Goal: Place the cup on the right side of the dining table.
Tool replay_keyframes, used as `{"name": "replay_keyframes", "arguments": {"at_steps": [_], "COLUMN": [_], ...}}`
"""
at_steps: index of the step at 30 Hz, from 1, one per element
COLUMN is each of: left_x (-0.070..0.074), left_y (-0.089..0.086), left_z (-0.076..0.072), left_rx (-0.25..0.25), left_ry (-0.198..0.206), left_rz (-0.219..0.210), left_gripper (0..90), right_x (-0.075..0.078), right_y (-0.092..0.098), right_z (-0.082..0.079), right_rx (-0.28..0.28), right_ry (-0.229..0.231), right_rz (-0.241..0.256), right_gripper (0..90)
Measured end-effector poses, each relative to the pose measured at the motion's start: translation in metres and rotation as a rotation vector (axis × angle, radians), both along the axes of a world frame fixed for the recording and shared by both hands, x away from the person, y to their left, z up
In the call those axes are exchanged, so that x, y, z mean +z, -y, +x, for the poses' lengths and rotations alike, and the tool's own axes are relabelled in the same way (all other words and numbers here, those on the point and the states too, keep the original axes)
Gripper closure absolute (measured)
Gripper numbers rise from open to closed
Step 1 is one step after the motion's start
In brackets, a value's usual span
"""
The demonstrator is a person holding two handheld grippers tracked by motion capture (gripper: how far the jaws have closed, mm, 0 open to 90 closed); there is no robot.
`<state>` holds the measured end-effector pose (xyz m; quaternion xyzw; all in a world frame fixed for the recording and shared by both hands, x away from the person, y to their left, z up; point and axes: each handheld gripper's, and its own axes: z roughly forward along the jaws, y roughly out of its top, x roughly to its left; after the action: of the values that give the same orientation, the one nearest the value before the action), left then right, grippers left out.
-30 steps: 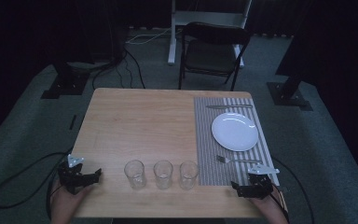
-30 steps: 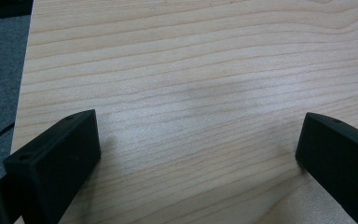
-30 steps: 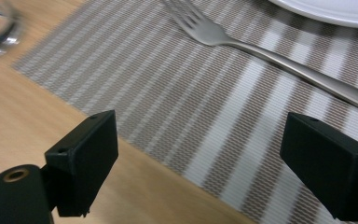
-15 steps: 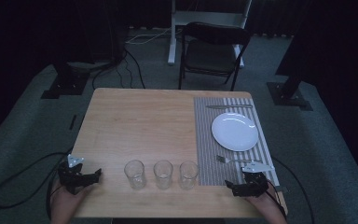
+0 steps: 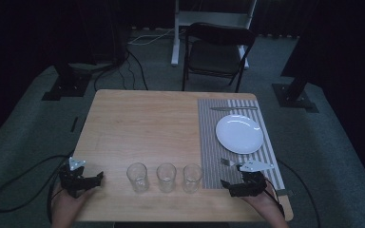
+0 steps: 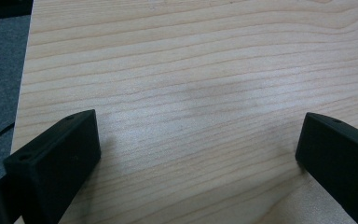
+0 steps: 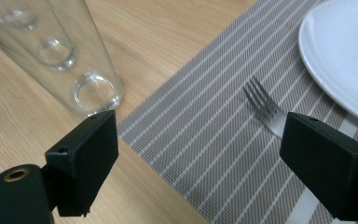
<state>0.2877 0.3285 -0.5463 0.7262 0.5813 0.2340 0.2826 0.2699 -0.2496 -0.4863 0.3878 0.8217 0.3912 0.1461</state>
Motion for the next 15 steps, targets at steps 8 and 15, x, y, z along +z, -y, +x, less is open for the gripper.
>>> {"name": "replay_keyframes", "arguments": {"at_steps": [8,15], "left_x": [0.0,0.0], "left_y": [0.0,0.0], "left_z": [0.0,0.0], "left_rx": [0.0,0.0], "left_ry": [0.0,0.0], "left_rz": [0.0,0.0], "left_gripper": [0.2,0.2], "right_x": [0.015,0.024], "right_y": [-0.011,-0.023], "right_z": [0.001,0.004], "right_rx": [0.033,0.063], "right_ry": [0.044,0.063], "right_rz": [0.008,0.022], "right_gripper": [11.2,11.2]}}
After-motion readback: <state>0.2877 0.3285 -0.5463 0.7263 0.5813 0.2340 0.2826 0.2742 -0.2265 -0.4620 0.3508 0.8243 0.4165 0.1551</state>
